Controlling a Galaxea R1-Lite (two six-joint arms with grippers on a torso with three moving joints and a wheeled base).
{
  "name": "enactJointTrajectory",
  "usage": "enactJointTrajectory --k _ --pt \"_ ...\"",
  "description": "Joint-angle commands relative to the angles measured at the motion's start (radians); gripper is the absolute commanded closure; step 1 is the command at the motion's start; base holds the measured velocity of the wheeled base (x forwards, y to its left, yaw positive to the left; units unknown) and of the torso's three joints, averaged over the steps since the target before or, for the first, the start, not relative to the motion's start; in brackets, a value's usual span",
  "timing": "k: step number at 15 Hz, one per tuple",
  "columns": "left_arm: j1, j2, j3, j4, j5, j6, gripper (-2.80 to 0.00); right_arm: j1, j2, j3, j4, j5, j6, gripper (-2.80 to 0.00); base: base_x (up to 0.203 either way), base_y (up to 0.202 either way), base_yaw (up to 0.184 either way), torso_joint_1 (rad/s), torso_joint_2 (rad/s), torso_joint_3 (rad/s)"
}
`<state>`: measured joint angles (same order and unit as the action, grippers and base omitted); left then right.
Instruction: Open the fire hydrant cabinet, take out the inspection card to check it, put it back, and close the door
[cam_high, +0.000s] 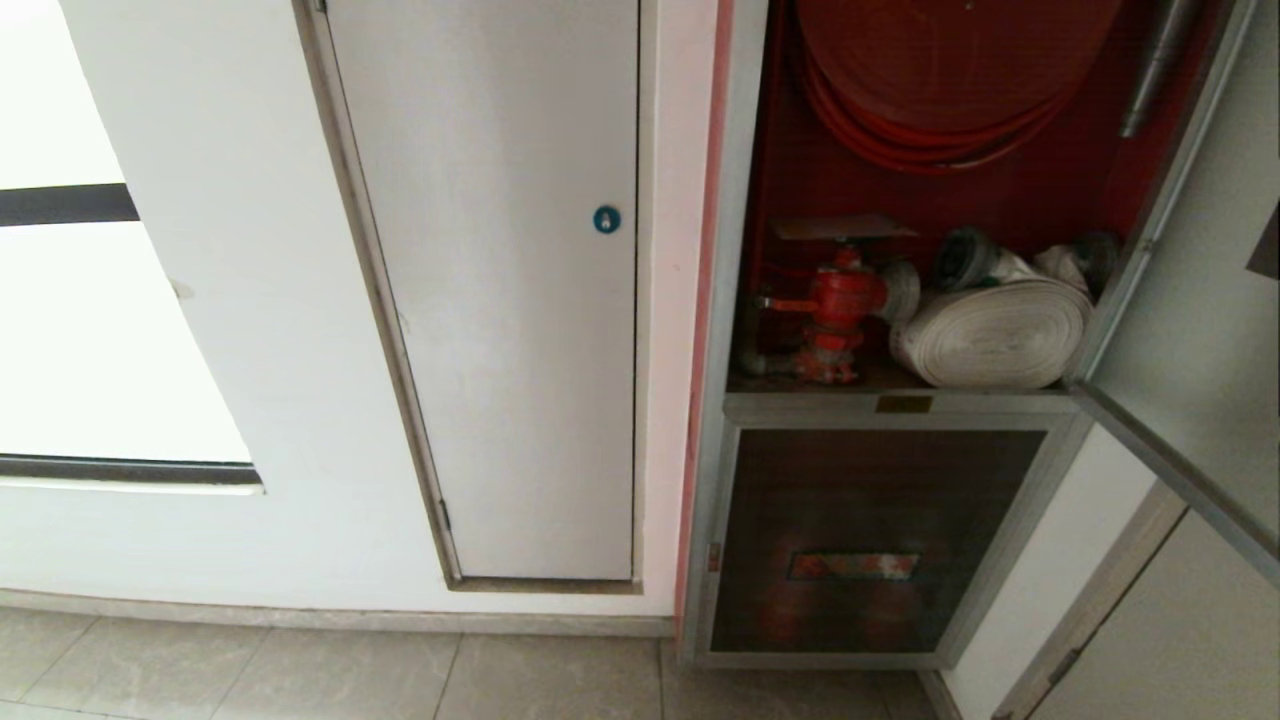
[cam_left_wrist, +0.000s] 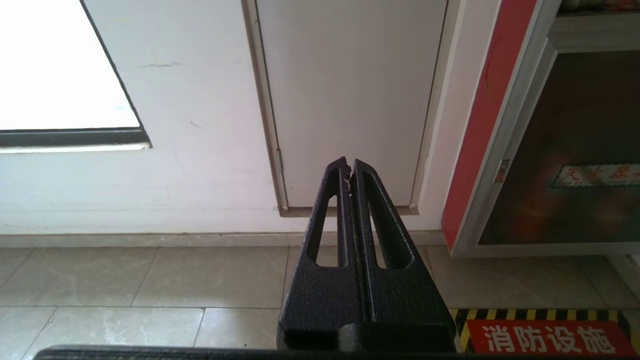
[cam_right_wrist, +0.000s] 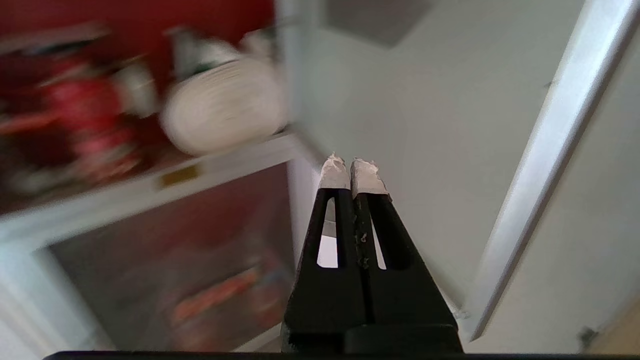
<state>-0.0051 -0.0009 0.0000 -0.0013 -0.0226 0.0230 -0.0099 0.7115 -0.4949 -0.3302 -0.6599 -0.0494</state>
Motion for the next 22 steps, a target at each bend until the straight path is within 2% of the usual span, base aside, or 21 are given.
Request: enactJointTrajectory --k 1,3,5,7,10,12,14,16,19,22 --pt "0.001 0.001 0.002 0.000 0.001 0.000 0.00 -0.029 0.137 -0.015 -0.047 -0.014 0.001 0.00 0.000 0.000 0.000 0.000 0.00 0.000" --pt "0.001 0.001 0.002 0.000 0.000 0.000 0.00 -0.140 0.249 -0.031 -0.164 -0.015 0.002 0.00 0.000 0.000 0.000 0.000 0.00 0.000" --pt "0.000 0.001 0.002 0.000 0.001 0.000 0.00 -0.258 0.355 -0.054 -0.350 -0.013 -0.001 0.00 0.000 0.000 0.000 0.000 0.00 0.000" --pt "0.001 0.001 0.002 0.000 0.000 0.000 0.00 -0.341 0.383 -0.071 -0.480 0.014 -0.004 0.00 0.000 0.000 0.000 0.000 0.00 0.000" --pt "0.000 0.001 0.002 0.000 0.000 0.000 0.00 -0.371 0.315 -0.078 -0.506 0.028 0.006 0.00 0.000 0.000 0.000 0.000 0.00 0.000" --pt "-0.001 0.001 0.002 0.000 0.000 0.000 0.00 -0.450 0.325 -0.069 -0.559 0.049 0.050 0.00 0.000 0.000 0.000 0.000 0.00 0.000" --pt "0.000 0.001 0.002 0.000 0.001 0.000 0.00 -0.565 0.338 -0.061 -0.575 0.098 0.151 0.00 0.000 0.000 0.000 0.000 0.00 0.000" --pt "0.001 0.001 0.002 0.000 0.000 0.000 0.00 -0.701 0.346 -0.054 -0.579 0.181 0.266 0.00 0.000 0.000 0.000 0.000 0.00 0.000" --pt "0.000 0.001 0.002 0.000 0.000 0.000 0.00 -0.922 0.363 -0.034 -0.581 0.353 0.415 0.00 0.000 0.000 0.000 0.000 0.00 0.000" --pt "0.001 0.001 0.002 0.000 0.000 0.000 0.00 -1.118 0.373 -0.026 -0.582 0.535 0.523 0.00 0.000 0.000 0.000 0.000 0.00 0.000"
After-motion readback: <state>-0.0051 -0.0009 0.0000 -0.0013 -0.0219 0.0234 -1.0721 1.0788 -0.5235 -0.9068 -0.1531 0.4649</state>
